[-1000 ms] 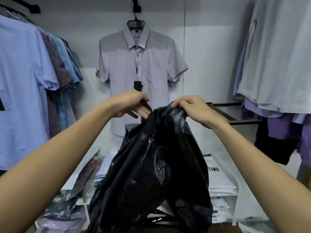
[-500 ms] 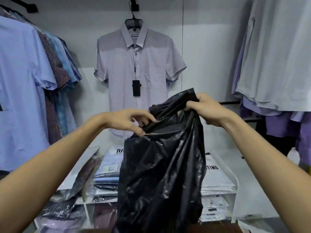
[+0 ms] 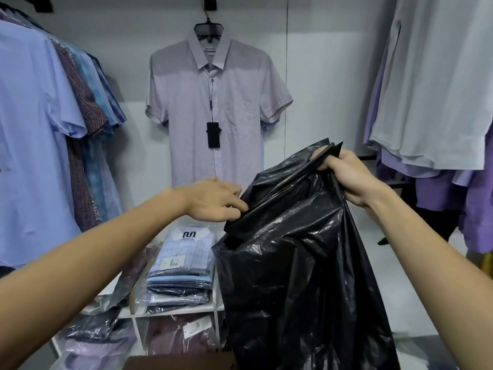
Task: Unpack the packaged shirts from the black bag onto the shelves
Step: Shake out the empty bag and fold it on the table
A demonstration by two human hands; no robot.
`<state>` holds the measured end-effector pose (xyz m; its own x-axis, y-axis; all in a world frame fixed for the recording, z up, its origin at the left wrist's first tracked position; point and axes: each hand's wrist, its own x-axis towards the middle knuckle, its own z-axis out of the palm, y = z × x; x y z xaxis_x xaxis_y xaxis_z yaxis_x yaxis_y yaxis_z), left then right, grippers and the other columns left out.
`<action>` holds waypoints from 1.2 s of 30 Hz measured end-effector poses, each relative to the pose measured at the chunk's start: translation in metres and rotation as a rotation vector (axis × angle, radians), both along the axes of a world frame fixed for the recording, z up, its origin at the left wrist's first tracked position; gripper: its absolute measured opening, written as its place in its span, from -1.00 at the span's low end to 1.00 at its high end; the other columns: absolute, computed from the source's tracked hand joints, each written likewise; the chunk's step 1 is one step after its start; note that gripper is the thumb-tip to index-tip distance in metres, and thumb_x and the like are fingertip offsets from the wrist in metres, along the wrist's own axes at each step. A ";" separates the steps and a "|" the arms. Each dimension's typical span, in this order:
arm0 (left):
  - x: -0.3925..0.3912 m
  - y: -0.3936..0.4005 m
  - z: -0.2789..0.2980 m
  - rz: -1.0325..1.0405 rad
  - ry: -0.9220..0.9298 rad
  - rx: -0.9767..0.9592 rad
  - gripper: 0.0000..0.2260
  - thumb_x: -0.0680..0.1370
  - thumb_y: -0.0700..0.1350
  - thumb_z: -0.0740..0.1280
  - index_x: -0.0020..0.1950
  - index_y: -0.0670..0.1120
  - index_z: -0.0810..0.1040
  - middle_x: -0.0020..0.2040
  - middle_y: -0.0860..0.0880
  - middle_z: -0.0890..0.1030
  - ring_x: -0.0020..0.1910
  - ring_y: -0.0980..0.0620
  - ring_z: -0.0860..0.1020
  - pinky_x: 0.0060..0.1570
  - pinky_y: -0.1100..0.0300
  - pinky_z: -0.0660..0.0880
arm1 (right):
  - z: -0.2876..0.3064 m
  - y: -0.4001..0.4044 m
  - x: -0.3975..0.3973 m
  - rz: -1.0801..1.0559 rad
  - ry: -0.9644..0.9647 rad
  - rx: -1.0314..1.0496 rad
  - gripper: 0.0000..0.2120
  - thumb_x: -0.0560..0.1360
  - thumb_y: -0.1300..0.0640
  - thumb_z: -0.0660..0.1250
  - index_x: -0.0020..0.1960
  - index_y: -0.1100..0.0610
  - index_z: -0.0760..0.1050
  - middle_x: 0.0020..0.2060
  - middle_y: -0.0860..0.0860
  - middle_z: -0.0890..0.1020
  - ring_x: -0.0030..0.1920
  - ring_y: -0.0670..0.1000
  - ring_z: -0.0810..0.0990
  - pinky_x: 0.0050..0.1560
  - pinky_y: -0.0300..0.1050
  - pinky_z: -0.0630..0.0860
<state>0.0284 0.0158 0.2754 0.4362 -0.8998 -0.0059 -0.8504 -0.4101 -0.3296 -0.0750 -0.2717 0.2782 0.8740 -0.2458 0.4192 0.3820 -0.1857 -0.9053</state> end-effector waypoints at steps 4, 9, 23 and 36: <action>-0.004 0.016 0.023 -0.028 0.182 -0.204 -0.59 0.49 0.43 0.11 -0.17 0.15 0.52 -0.02 0.12 0.45 -0.01 0.12 0.47 0.12 0.12 0.40 | -0.012 -0.023 -0.004 -0.183 -0.007 -0.015 -0.61 0.56 0.45 0.08 -0.21 0.08 0.52 -0.29 -0.02 0.59 -0.30 -0.10 0.57 -0.29 -0.31 0.53; -0.012 0.005 0.039 -0.182 0.745 -0.870 -0.70 0.49 -0.03 0.52 -0.25 -0.12 0.46 -0.20 -0.05 0.47 -0.22 0.02 0.47 -0.12 0.18 0.39 | -0.022 -0.023 0.009 -0.308 0.012 0.087 -0.59 0.52 0.49 0.04 -0.18 0.09 0.52 -0.26 0.04 0.56 -0.25 -0.01 0.51 -0.20 -0.15 0.49; 0.001 -0.035 0.041 -0.017 0.553 -0.857 -0.69 0.58 -0.24 0.38 0.14 0.10 0.37 -0.07 0.01 0.54 -0.13 0.11 0.50 -0.05 0.18 0.50 | -0.008 0.042 0.019 0.044 0.095 -0.843 -0.21 0.40 -0.26 0.51 0.53 -0.17 0.27 0.39 -0.19 0.48 0.36 -0.16 0.44 0.39 -0.14 0.36; 0.022 0.037 -0.086 0.438 0.507 -0.316 -0.68 0.29 -0.23 0.52 0.02 -0.09 0.62 -0.06 0.00 0.68 -0.05 -0.01 0.64 -0.07 0.19 0.55 | 0.017 0.025 0.042 -0.413 -0.257 -0.426 -0.51 0.63 -0.16 0.27 -0.22 0.26 0.47 -0.33 0.01 0.41 -0.38 -0.14 0.34 -0.34 -0.11 0.27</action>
